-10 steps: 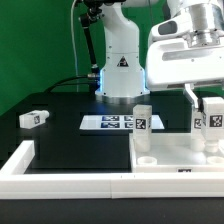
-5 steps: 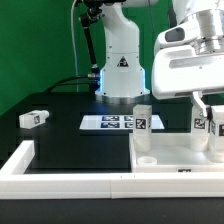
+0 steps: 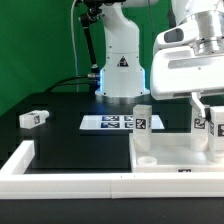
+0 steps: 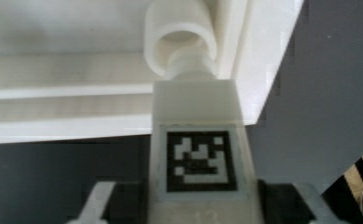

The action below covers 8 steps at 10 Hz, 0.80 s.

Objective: Assemble square table

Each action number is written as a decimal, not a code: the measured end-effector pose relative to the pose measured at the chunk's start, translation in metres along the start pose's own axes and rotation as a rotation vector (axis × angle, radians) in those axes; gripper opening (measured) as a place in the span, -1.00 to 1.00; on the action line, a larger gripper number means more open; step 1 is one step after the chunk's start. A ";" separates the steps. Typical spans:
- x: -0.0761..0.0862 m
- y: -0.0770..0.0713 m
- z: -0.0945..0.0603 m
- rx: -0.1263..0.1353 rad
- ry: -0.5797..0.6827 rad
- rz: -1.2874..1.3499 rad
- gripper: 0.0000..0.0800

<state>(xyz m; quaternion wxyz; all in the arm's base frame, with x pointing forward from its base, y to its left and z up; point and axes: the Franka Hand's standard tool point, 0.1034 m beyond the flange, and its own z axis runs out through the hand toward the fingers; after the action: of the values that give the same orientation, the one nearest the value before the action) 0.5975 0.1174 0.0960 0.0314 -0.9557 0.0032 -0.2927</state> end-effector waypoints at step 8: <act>-0.009 0.004 0.002 -0.003 -0.025 0.003 -0.27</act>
Offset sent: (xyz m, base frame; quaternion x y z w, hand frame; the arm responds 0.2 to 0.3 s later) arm -0.0131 -0.0078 -0.0003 -0.0109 -0.0226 -0.0096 0.9996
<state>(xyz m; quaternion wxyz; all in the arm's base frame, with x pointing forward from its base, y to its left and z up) 0.5912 0.1135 0.0890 0.0305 -0.9593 0.0048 -0.2807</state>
